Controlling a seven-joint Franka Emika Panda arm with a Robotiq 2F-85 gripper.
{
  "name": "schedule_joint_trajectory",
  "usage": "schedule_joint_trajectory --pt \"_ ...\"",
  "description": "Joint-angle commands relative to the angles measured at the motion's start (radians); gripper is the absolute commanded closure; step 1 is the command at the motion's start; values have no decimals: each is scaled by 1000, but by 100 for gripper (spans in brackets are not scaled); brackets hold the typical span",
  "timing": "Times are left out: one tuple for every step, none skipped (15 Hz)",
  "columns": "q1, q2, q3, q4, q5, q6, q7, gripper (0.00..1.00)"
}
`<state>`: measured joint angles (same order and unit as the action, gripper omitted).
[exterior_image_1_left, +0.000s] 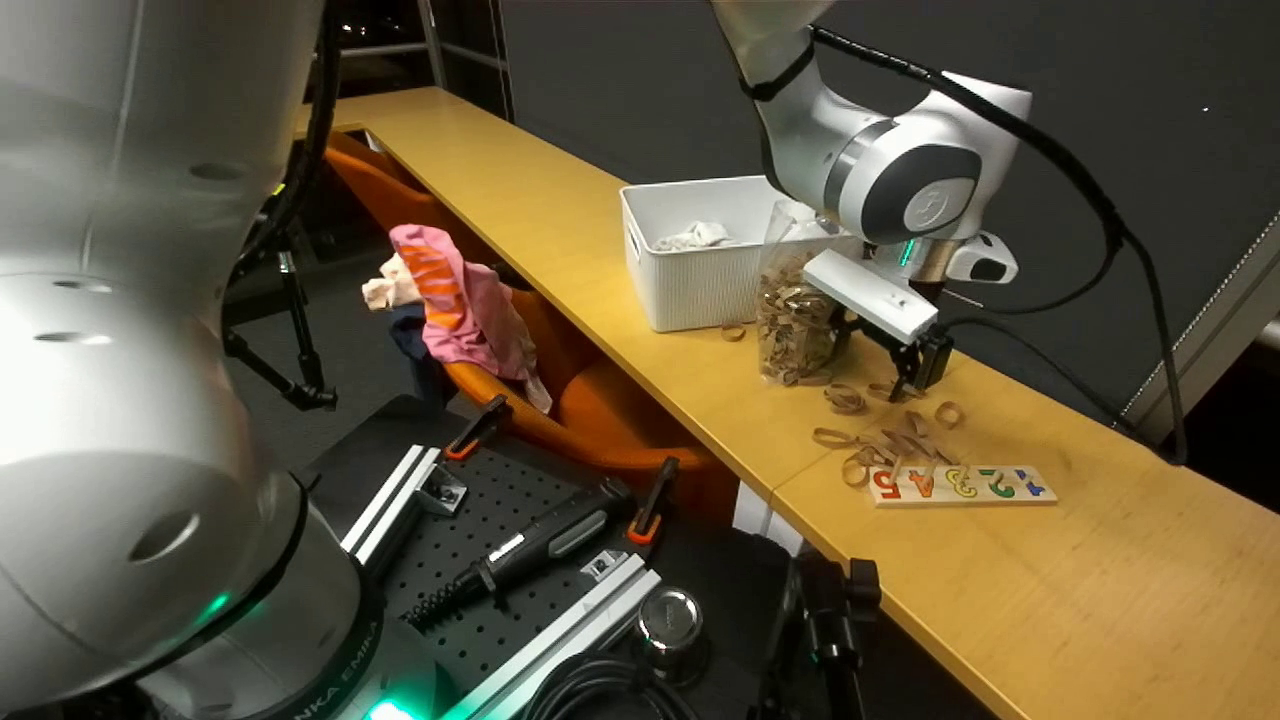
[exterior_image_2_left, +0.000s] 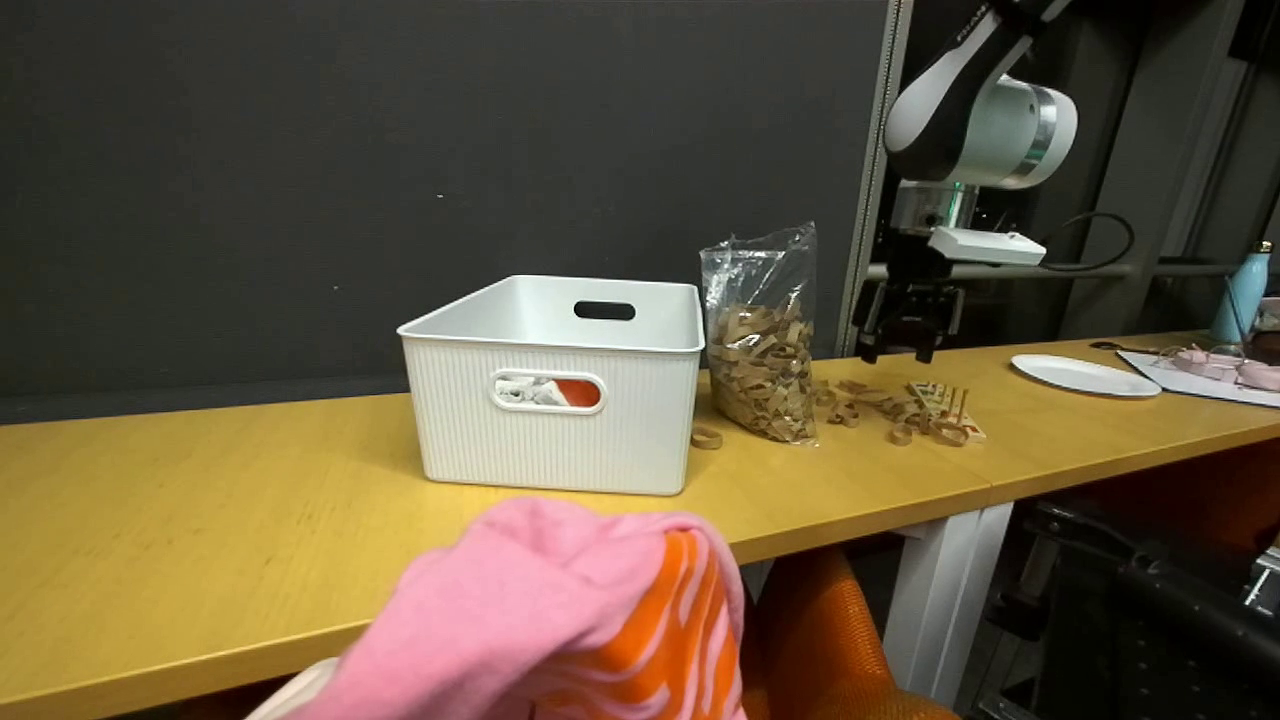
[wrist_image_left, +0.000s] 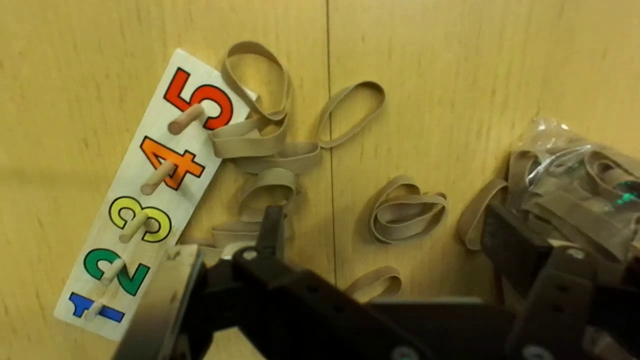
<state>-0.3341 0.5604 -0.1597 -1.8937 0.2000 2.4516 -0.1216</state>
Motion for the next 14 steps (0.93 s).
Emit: schedule_joint_trajectory --pt "-9 81 20 122 78 -92 144 0" --pt "-6 96 20 142 90 -130 184 0" --pt "-8 106 22 159 106 -163 216 0" --pt "-11 116 26 176 125 -188 243 0" --pt "-12 130 24 196 139 -211 277 0" --pt "-2 145 13 209 142 -216 316 0" --pt "7 156 3 215 139 -213 353 0" --pt "19 158 -12 209 125 -188 389 0" --pt "24 136 -27 182 115 -165 413 0" --pt "12 142 -4 180 118 -176 362 0" --pt "14 143 -11 180 118 -175 380 0" --pt "14 143 -15 181 117 -175 388 0" --pt "13 143 -18 182 117 -175 391 0" --pt "13 143 -19 182 117 -175 393 0"
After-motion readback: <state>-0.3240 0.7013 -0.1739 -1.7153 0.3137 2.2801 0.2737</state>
